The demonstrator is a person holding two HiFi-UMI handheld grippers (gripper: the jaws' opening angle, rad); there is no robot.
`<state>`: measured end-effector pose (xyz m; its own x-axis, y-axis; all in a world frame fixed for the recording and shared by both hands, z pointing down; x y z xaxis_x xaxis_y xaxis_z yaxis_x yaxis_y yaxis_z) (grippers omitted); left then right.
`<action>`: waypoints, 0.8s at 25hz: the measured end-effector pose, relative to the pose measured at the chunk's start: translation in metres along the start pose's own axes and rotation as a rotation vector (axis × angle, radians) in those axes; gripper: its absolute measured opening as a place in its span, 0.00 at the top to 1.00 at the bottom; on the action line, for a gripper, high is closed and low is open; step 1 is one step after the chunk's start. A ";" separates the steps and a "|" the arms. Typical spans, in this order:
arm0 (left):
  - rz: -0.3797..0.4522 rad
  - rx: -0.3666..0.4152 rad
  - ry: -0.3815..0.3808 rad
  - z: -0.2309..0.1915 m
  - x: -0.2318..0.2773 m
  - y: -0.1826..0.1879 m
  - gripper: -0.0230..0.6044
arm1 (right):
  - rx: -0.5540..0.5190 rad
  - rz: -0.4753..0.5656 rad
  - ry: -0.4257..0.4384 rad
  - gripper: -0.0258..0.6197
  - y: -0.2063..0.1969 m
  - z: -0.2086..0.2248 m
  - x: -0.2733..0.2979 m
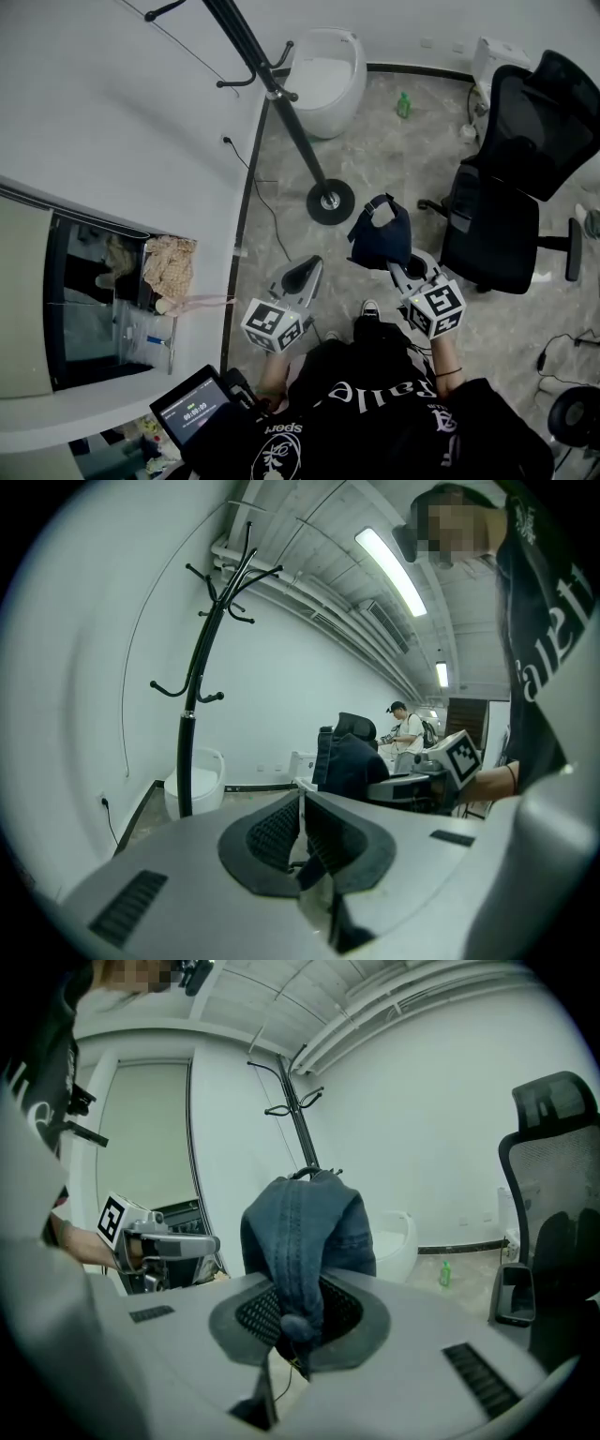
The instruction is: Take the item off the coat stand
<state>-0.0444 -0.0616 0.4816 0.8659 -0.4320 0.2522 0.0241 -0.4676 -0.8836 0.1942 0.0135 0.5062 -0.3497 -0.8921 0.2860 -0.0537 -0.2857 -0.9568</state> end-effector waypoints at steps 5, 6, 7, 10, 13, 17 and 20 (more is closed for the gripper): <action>0.001 0.004 -0.001 -0.002 -0.036 -0.010 0.95 | -0.009 -0.018 0.012 0.89 0.000 -0.032 -0.001; 0.005 0.004 0.001 -0.005 -0.046 -0.012 0.95 | -0.013 -0.014 0.009 0.89 0.002 -0.041 0.000; 0.010 0.002 0.003 -0.007 -0.056 -0.013 0.95 | -0.020 -0.007 0.004 0.89 0.003 -0.051 0.000; 0.034 -0.004 0.010 -0.013 -0.087 -0.018 0.95 | -0.029 0.012 0.000 0.89 0.008 -0.085 -0.002; 0.054 -0.008 0.006 -0.015 -0.118 -0.024 0.95 | -0.020 0.014 0.017 0.89 0.010 -0.123 -0.007; 0.046 -0.013 -0.015 -0.015 -0.158 -0.041 0.95 | -0.004 0.006 0.025 0.89 0.001 -0.173 -0.019; 0.034 -0.018 -0.036 -0.016 -0.190 -0.054 0.95 | -0.015 -0.008 0.010 0.89 -0.004 -0.213 -0.028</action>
<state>-0.2178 0.0335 0.4876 0.8833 -0.4205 0.2072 -0.0145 -0.4664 -0.8844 0.0046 0.1140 0.4914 -0.3581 -0.8865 0.2931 -0.0707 -0.2872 -0.9552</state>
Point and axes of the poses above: the fingertips, and each gripper's own axes: x forward along the fingers, z to its right, y out of its top, the point moved 9 cm from there along -x, backward along the fingers, and after that the axes turned 12 degrees about -x, right-handed, at the moved point
